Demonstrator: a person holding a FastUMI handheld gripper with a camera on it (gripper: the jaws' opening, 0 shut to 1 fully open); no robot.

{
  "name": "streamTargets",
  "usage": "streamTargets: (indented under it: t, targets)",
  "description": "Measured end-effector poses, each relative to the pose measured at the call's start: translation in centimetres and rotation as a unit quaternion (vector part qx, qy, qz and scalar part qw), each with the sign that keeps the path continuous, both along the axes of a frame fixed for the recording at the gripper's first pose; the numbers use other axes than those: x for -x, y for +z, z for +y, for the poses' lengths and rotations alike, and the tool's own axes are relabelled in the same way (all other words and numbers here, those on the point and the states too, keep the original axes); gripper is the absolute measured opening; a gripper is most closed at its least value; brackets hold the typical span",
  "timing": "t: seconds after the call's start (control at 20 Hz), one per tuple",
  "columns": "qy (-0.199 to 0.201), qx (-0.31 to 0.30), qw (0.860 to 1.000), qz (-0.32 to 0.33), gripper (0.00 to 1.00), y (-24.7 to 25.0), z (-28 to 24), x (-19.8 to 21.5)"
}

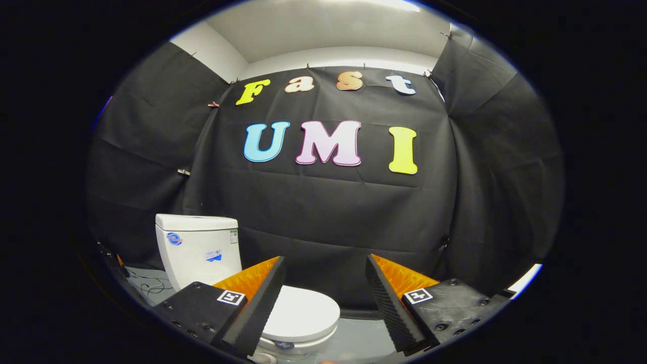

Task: Open the toilet lid.

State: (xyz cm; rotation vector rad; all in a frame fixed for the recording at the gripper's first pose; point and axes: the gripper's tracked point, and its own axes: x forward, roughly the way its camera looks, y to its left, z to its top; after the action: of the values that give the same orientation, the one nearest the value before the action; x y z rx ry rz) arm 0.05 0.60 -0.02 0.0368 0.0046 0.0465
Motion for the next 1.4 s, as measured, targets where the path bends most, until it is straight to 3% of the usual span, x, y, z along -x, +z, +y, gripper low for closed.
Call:
streamTargets:
  t: [0.3,0.5,0.6,0.85,1.1,1.4]
  targets:
    - [0.005,-0.019,1.0,-0.001,0.98,0.9,0.7,-2.2]
    - [0.024,-0.055,0.997,0.048,0.98,-2.0,1.2,-3.4]
    - [0.024,-0.106,0.99,0.092,0.98,-4.3,1.2,-4.4]
    - [0.0,-0.261,0.941,0.217,0.98,-12.8,0.6,-4.7]
    - [-0.002,-0.332,0.889,0.314,0.98,-20.6,2.4,-3.0]
    - [0.001,-0.337,0.862,0.378,0.98,-27.1,4.1,0.2]
